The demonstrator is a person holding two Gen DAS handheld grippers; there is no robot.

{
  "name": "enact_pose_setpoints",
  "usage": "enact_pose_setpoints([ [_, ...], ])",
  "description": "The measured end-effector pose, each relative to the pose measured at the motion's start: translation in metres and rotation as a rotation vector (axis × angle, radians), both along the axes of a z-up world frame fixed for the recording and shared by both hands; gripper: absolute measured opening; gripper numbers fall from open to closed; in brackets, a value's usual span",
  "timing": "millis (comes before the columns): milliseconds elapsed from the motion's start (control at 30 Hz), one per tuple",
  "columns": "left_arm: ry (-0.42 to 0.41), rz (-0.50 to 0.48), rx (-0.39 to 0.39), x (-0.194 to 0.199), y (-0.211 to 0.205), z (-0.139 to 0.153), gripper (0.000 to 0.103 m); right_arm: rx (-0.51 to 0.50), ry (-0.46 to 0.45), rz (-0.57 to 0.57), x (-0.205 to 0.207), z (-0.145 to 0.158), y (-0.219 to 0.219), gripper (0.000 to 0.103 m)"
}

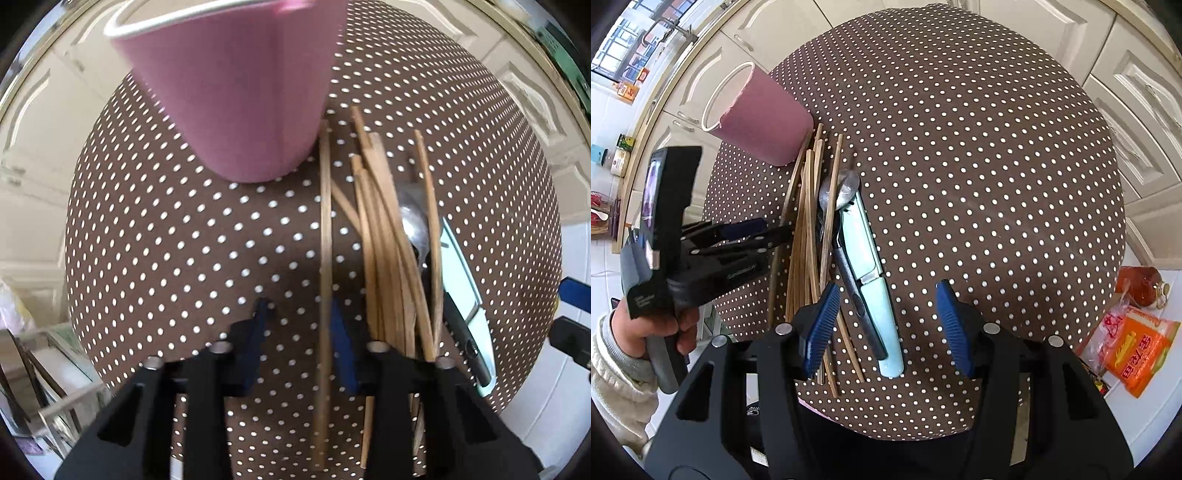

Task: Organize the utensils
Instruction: 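Lower the left tool and grasp one wooden chopstick while the right tool grasps another, then lift the chopstick in the left tool over the pink cup while the right tool lifts its chopstick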

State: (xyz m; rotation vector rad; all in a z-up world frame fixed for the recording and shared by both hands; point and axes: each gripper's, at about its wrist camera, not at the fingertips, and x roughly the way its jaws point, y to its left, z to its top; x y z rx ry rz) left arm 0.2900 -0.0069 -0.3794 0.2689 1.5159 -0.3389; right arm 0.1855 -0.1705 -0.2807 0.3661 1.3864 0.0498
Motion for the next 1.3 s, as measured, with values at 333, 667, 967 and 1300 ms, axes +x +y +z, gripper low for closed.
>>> enact_pose_setpoints([
  [333,0.088,0.074,-0.12,-0.015,0.033,-0.006,0.006,0.016,0.04,0.061,0.043,-0.022,0.029,0.034],
  [667,0.164,0.159,-0.179,-0.042,0.057,-0.02,0.005,0.082,0.112,0.086,0.081,-0.04,0.076,0.023],
  [967,0.163,0.191,-0.151,0.007,0.079,-0.016,0.006,0.149,0.164,0.014,0.082,-0.059,0.082,0.015],
  [1300,0.134,0.189,-0.148,0.002,0.034,-0.027,0.005,0.16,0.182,-0.028,0.079,-0.07,0.08,0.015],
])
